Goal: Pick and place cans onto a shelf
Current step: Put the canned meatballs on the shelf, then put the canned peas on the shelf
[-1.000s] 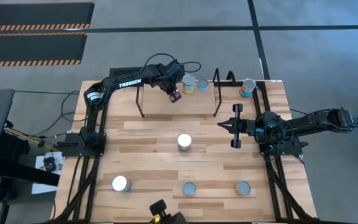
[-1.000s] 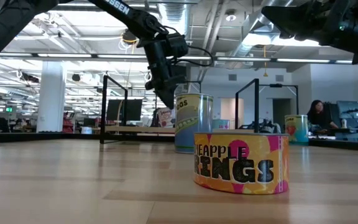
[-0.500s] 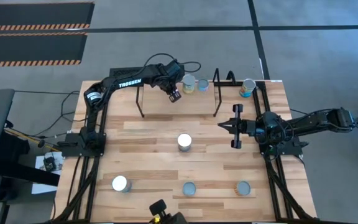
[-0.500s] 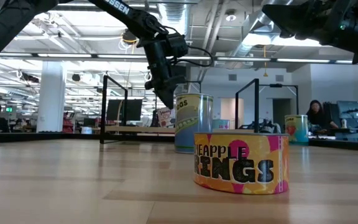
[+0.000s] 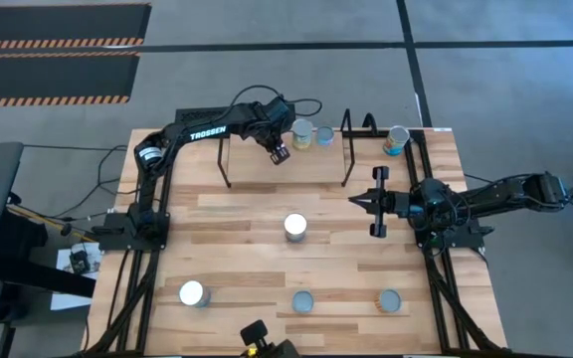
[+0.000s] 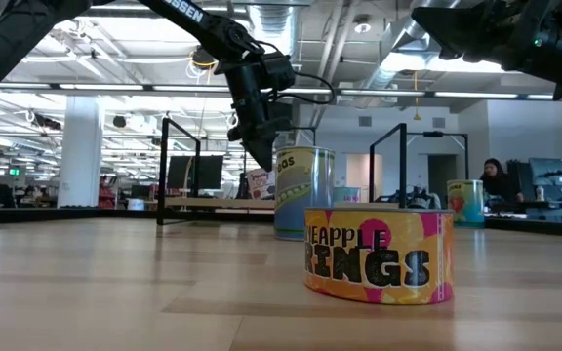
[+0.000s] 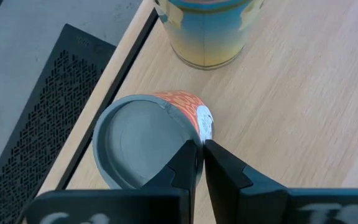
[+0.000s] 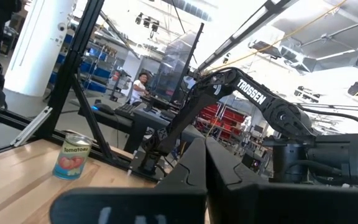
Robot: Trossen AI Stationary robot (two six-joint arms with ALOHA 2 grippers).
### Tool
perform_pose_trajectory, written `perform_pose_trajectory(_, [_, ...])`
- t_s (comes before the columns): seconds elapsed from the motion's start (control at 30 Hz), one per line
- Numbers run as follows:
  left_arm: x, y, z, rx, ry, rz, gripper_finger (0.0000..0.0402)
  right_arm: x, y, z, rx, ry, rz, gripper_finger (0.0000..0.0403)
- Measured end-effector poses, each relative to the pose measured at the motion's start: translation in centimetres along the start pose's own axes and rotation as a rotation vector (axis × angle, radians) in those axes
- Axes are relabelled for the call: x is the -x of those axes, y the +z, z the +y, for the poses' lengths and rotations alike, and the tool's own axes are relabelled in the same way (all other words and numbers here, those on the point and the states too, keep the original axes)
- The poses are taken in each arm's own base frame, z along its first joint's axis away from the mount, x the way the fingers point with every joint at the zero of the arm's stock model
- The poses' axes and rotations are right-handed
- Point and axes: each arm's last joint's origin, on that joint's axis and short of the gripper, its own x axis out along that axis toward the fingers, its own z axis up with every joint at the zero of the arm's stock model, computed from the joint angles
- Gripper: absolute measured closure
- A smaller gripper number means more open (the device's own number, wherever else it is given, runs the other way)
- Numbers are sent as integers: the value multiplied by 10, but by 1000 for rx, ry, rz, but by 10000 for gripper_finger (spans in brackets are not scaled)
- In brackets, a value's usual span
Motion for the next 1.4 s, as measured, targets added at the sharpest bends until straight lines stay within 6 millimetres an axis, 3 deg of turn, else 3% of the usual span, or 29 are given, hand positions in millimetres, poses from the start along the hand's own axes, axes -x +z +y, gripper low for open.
perform_pose_trajectory(0.23, [0, -1, 0, -1, -8, 5, 383, 0, 0, 0, 0, 0, 0, 395])
perform_pose_trajectory(0.6, [0, -2, -1, -7, -2, 17, 311, 0, 1, 0, 0, -3, -8, 395])
perform_pose_trajectory(0.8, [3, -1, -2, -72, 74, 16, 309, 0, 1, 0, 0, -3, -8, 395])
perform_pose_trajectory(1.1, [48, 5, -27, -159, 129, -98, 394, 0, 0, 0, -2, 0, 1, 395])
perform_pose_trajectory(1.4, [87, 9, -73, -248, 1, -351, 400, 0, -1, 0, -1, 3, 11, 395])
